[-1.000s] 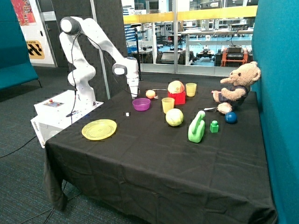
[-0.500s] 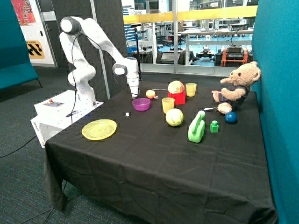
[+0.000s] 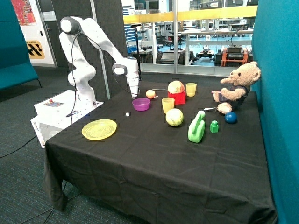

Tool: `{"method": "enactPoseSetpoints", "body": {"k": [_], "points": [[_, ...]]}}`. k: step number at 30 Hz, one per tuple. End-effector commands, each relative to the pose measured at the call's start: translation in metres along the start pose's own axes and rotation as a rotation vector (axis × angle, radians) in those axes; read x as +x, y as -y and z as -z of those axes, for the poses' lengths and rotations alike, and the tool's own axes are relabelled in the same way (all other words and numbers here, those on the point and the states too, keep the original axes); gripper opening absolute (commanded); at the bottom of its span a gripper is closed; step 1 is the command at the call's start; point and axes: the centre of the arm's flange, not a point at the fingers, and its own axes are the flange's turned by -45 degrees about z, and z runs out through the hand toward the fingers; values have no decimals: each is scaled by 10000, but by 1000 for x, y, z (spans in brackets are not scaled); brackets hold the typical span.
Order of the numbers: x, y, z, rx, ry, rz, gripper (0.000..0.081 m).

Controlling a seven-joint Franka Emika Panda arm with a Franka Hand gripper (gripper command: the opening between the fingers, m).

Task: Roll the dices in the bowl

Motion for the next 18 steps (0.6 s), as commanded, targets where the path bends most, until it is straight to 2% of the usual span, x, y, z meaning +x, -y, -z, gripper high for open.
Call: {"method": "enactPoseSetpoints", "body": {"k": [1,3,8,14,18], "points": [[13,-8,35,50,49,298,0],[21,-12,50,50,49,382,0],[48,-27,100,50,49,350,0],[63,-40,130,50,50,234,0],[69,-48,142,49,50,8,0]]}}
